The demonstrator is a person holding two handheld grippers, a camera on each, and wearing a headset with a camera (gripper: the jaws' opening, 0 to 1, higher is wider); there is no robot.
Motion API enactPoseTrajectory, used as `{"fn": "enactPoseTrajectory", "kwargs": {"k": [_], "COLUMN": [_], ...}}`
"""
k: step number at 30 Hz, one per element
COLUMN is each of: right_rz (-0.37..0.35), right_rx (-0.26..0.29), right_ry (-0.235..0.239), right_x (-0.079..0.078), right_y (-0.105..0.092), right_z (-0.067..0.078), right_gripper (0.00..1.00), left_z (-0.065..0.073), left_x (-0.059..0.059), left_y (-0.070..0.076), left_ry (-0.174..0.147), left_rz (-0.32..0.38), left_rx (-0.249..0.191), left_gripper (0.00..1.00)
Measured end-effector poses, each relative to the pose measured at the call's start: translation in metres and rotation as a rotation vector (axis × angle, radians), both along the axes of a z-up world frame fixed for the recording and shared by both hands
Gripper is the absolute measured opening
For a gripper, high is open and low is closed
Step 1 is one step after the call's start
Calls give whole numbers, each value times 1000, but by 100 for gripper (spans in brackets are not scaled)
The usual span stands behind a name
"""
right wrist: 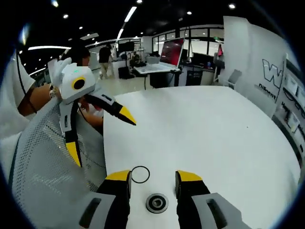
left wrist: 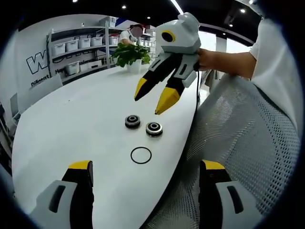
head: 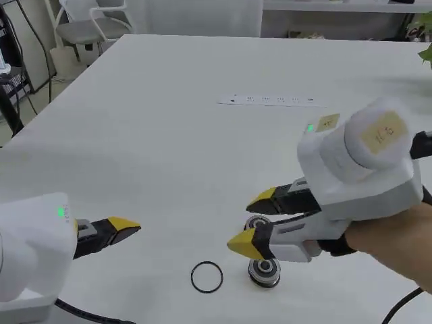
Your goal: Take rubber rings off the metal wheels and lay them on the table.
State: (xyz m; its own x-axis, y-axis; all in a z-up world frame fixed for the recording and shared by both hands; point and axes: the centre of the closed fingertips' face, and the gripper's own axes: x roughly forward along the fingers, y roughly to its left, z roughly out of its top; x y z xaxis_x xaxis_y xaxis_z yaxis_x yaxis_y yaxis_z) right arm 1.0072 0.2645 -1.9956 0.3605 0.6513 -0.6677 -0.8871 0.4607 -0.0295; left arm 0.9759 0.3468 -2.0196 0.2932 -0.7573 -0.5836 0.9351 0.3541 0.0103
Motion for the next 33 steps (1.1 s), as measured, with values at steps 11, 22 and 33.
{"fn": "enactPoseTrajectory", "kwargs": {"k": [11, 22, 33], "right_rz": [109, 94, 51], "right_rx": [39, 86, 38], "right_ry": [-32, 2, 107], "right_x": [-12, -17, -17], "right_y": [-13, -24, -43], "right_z": [13, -12, -56], "right_gripper": [43, 43, 39], "left_z": [9, 18, 48], "left_x": [0, -10, 3], "left_y": [-4, -12, -38], "left_ry": [7, 8, -77], "left_rz": [10, -65, -161], "left_rx": [-52, -51, -60], "left_gripper": [91, 90, 84]}}
